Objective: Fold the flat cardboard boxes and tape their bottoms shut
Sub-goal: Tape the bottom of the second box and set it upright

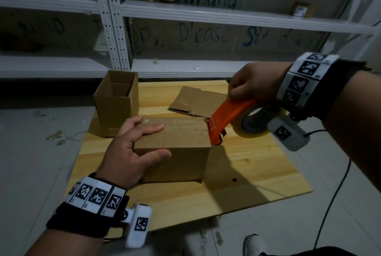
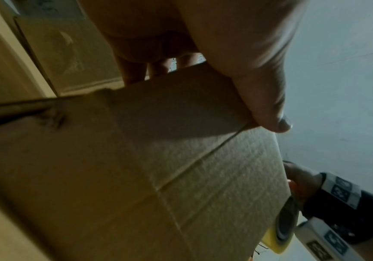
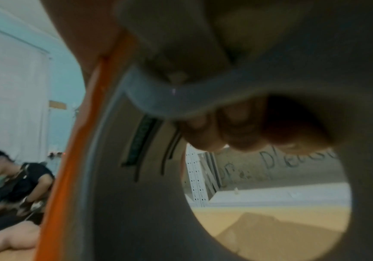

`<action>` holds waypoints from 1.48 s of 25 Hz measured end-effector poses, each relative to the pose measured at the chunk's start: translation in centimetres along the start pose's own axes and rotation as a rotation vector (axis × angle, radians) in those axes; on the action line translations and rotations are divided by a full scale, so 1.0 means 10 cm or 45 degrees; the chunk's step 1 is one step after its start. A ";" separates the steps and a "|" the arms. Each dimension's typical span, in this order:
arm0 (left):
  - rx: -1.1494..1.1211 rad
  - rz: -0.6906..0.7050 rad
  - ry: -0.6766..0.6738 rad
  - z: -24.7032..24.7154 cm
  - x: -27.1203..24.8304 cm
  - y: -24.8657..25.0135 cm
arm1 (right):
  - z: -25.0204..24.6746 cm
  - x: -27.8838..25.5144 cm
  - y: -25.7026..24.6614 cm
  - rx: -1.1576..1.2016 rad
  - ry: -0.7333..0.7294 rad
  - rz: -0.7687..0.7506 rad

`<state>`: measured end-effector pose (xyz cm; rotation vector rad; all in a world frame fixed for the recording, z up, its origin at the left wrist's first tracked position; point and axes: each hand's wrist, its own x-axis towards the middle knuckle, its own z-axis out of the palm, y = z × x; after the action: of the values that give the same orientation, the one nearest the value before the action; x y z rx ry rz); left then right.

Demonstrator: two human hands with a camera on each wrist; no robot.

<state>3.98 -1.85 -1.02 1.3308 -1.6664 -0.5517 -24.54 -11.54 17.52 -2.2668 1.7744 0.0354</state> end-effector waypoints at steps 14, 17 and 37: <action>-0.027 -0.012 -0.014 0.01 0.01 -0.04 | 0.56 0.25 0.01 -0.422 0.226 0.236; -0.036 -0.023 -0.014 0.01 0.01 -0.02 | 0.75 0.08 0.03 -0.240 0.397 0.324; -0.011 -0.119 -0.015 0.03 -0.01 0.05 | 1.39 -0.03 -0.32 -0.287 0.344 0.084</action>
<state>3.43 -1.62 -0.87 1.4070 -1.6158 -0.6212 -19.60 -7.53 4.71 -2.4670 2.0748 -0.0652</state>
